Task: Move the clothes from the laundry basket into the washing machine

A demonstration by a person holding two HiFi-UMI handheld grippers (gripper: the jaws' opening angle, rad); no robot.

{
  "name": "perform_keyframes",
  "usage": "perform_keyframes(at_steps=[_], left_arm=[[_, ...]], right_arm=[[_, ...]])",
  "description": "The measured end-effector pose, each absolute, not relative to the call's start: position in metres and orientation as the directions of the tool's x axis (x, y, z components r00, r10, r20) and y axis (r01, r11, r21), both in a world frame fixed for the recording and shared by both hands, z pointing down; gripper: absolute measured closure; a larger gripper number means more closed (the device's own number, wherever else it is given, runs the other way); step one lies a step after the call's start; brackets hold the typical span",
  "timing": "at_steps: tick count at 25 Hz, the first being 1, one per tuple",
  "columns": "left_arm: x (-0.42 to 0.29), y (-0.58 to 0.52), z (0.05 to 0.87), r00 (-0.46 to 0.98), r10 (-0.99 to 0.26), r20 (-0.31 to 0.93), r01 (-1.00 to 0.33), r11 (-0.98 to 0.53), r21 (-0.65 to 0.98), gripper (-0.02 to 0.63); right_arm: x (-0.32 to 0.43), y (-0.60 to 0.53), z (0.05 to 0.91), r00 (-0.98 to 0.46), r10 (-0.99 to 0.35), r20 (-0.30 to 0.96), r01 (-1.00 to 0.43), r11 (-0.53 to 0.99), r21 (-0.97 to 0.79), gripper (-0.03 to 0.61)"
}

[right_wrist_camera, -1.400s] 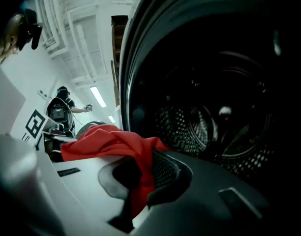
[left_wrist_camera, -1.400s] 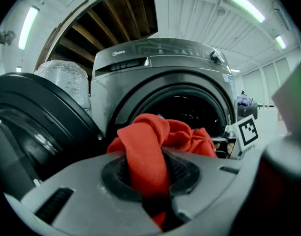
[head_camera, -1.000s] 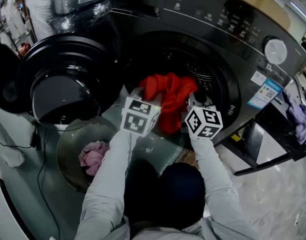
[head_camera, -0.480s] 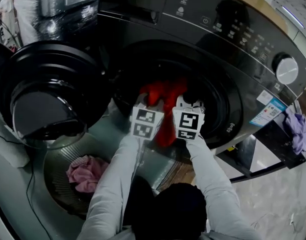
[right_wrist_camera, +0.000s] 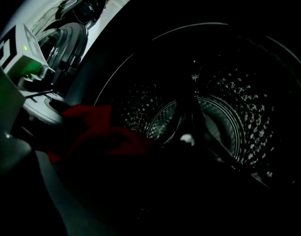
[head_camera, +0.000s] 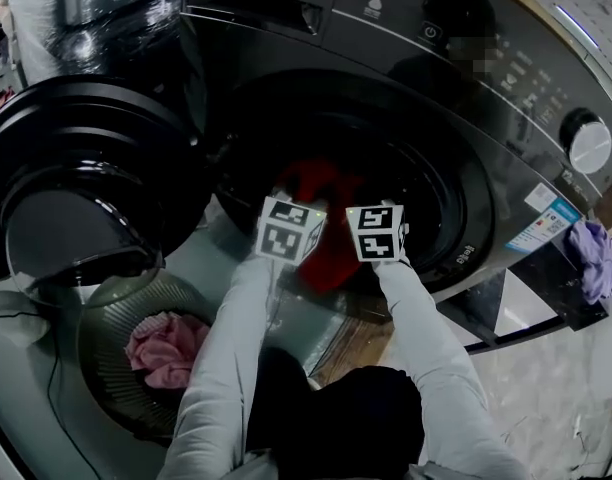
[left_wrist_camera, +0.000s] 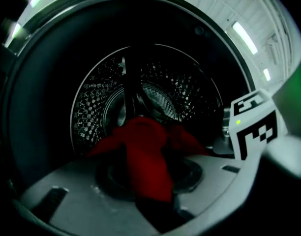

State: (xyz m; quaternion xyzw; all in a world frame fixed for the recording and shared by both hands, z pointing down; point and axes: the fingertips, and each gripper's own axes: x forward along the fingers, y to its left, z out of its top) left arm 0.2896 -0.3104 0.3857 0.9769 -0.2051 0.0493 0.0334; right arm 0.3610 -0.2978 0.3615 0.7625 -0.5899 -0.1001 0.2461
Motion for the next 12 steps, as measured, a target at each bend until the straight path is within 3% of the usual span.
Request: perform_keyframes(at_steps=[3,6,12], left_arm=[[0.281,-0.305,0.379,0.923,-0.373,0.096,-0.38,-0.922,0.072,0.476],[0.272,-0.301,0.379,0.916,-0.365,0.164,-0.374,-0.927,0.023,0.428],[0.246,-0.299,0.389,0.903,-0.33,0.275,-0.349,-0.937,0.021,0.383]], right_arm=[[0.365,-0.296,0.362,0.28,-0.943,0.178,-0.886,-0.182,0.426,0.413],[0.369,-0.293,0.36,0.303,-0.933,0.195,-0.889,-0.203,0.411,0.304],[0.333,-0.277,0.337,0.255,-0.962,0.097,-0.839,-0.17,0.517,0.298]])
